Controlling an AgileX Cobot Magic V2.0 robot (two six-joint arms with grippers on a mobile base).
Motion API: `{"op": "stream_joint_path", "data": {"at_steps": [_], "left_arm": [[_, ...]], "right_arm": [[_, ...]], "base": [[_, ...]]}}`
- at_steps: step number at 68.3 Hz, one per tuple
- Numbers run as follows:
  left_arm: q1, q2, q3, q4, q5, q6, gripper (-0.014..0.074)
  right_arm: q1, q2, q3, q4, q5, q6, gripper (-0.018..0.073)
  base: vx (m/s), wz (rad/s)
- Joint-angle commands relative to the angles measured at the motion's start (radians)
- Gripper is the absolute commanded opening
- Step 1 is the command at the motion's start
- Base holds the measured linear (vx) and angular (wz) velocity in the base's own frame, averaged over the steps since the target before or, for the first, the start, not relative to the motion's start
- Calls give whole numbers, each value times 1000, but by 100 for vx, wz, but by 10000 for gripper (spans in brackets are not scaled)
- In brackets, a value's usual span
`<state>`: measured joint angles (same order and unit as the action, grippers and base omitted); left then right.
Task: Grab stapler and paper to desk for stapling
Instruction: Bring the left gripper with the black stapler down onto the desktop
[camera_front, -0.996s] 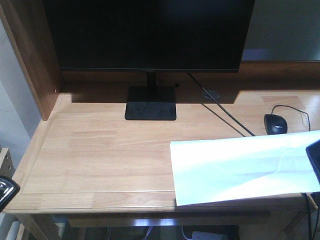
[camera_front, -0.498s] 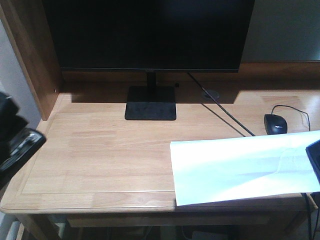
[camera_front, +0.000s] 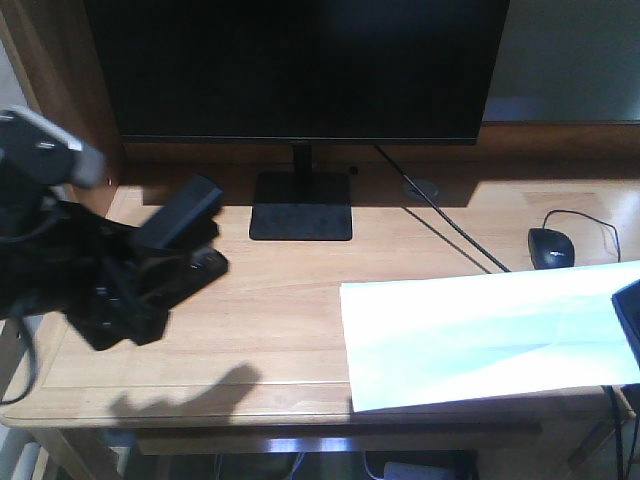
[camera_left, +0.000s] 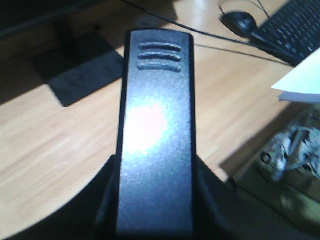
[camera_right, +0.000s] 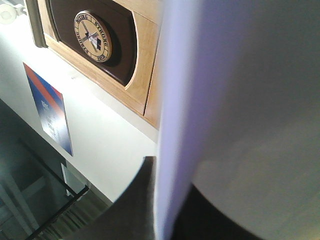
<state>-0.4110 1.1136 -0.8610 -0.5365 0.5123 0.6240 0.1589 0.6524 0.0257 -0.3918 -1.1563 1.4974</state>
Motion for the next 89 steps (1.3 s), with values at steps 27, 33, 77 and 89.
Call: {"op": "stream_joint_path", "data": {"at_steps": [27, 33, 77, 89], "left_arm": [[256, 355, -216, -549, 263, 767, -6], [308, 417, -253, -603, 369, 862, -6], [445, 867, -538, -676, 732, 1347, -6], [445, 959, -609, -673, 728, 1350, -6]], "right_arm": [[-3, 3, 24, 17, -135, -14, -1], [-3, 3, 24, 17, -135, -14, -1], [-3, 3, 24, 17, -135, -14, -1], [-3, 3, 24, 17, -135, -14, -1]], "base": [[0, 0], [0, 0], [0, 0], [0, 0]]}}
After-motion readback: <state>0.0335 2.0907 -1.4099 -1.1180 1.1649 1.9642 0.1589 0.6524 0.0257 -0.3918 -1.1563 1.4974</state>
